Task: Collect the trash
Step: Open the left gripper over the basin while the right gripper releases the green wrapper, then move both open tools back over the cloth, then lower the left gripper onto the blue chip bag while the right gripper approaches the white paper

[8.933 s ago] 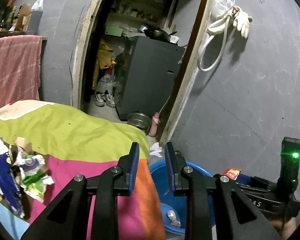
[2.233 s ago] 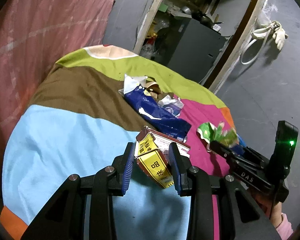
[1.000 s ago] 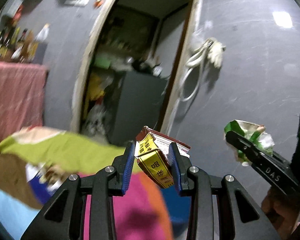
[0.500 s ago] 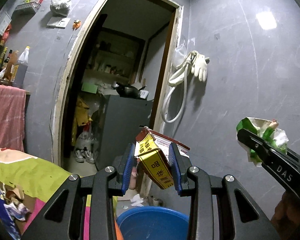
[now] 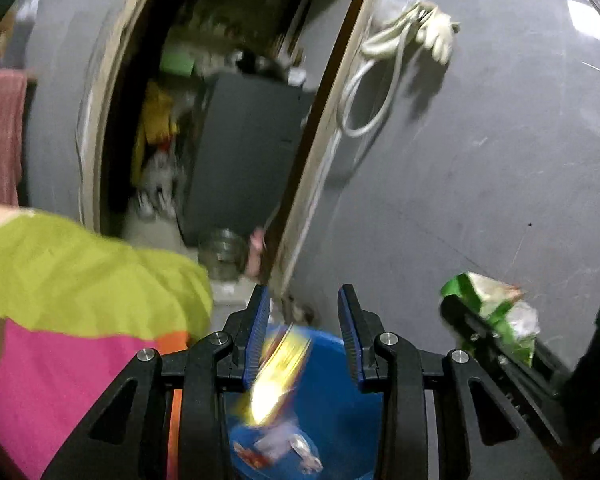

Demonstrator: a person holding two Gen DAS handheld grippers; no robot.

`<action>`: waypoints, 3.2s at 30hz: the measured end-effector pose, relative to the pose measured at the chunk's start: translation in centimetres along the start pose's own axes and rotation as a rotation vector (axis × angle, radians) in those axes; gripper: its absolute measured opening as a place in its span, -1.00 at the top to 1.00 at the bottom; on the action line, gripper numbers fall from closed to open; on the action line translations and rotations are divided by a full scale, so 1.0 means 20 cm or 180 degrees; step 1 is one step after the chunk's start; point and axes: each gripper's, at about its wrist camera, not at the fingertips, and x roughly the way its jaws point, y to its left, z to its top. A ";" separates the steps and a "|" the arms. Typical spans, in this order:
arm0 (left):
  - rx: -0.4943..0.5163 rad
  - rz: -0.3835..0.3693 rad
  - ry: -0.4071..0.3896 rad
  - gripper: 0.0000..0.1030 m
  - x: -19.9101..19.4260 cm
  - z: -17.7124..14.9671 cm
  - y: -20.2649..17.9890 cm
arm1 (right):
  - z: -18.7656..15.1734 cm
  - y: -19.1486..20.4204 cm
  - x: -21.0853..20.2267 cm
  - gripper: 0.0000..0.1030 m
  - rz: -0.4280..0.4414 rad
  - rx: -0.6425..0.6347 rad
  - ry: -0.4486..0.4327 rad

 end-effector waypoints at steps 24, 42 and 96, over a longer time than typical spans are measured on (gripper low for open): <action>0.0023 0.0432 -0.0665 -0.63 -0.70 0.14 0.34 | 0.22 0.30 -0.23 -0.57 0.0378 0.0117 -0.0431; 0.0068 0.1164 -0.0964 -0.95 -1.36 -0.09 0.75 | 0.11 0.93 -0.48 -1.00 0.0822 -0.0075 -0.0916; -0.1378 0.0635 0.0674 0.80 -0.91 -0.18 1.41 | -0.23 1.41 0.35 -0.58 0.1641 -0.0595 0.1266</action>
